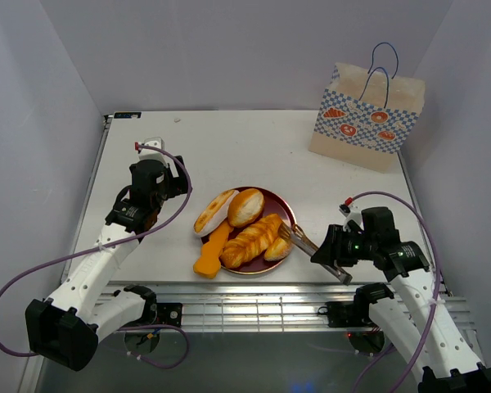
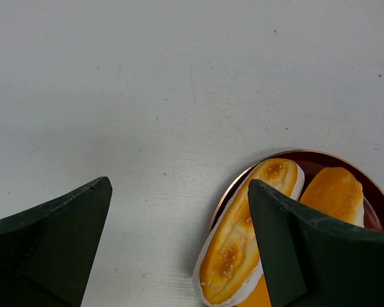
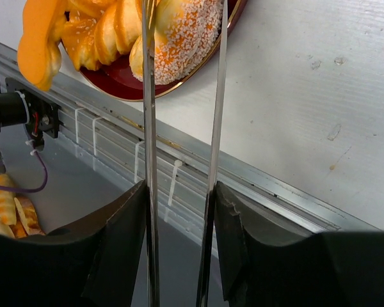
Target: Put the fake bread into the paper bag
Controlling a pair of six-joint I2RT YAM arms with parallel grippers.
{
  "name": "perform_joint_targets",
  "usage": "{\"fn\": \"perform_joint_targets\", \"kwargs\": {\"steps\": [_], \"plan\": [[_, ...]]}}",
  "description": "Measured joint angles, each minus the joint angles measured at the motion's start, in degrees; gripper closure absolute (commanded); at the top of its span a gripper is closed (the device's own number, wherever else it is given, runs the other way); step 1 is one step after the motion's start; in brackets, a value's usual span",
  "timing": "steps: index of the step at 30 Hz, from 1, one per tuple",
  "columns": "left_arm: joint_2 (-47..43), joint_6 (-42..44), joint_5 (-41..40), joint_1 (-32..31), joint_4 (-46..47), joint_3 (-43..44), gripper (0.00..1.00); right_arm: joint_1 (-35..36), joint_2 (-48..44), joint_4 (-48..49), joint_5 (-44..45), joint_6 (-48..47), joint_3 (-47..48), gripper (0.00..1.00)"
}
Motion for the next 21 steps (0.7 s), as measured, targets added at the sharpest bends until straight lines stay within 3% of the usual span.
{"fn": "perform_joint_targets", "kwargs": {"steps": [14, 21], "plan": [[0.0, 0.0, 0.3, 0.0, 0.0, 0.1, 0.02, 1.3, 1.1, 0.8, -0.1, 1.1, 0.2, 0.88], [0.0, 0.0, 0.3, 0.0, 0.0, 0.1, 0.02, 1.4, 1.6, 0.8, 1.0, 1.3, 6.9, 0.92]]}}
